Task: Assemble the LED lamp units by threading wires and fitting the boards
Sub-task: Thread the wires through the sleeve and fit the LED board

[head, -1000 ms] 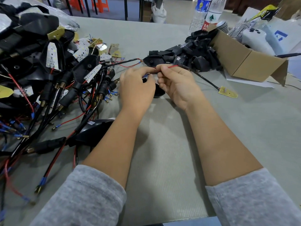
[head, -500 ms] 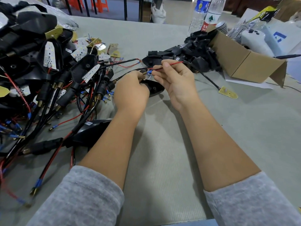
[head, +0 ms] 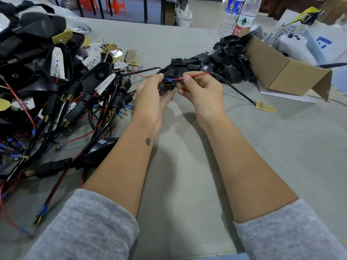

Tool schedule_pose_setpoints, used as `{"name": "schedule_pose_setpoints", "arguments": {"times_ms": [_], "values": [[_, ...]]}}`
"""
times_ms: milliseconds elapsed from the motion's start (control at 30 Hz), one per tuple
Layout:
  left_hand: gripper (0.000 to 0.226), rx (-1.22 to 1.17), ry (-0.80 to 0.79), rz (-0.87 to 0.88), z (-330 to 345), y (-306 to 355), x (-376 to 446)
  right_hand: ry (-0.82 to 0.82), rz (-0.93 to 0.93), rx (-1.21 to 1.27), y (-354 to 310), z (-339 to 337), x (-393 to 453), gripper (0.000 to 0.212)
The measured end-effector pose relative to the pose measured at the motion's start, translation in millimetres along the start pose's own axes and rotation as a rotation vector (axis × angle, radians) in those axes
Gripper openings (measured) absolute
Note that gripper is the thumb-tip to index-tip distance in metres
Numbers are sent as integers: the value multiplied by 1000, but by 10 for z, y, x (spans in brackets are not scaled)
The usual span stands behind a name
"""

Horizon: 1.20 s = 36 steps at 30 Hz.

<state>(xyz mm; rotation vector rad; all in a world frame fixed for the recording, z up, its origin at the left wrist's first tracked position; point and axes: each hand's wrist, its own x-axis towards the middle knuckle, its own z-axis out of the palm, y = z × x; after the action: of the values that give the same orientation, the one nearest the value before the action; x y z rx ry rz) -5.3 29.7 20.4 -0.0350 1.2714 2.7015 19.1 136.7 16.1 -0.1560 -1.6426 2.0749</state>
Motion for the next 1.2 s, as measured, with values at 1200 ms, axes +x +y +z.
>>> {"name": "schedule_pose_setpoints", "arguments": {"times_ms": [1200], "values": [[31,143,-53,8,-26,0,15,-39,125,60,-33,-58,22,11]]}}
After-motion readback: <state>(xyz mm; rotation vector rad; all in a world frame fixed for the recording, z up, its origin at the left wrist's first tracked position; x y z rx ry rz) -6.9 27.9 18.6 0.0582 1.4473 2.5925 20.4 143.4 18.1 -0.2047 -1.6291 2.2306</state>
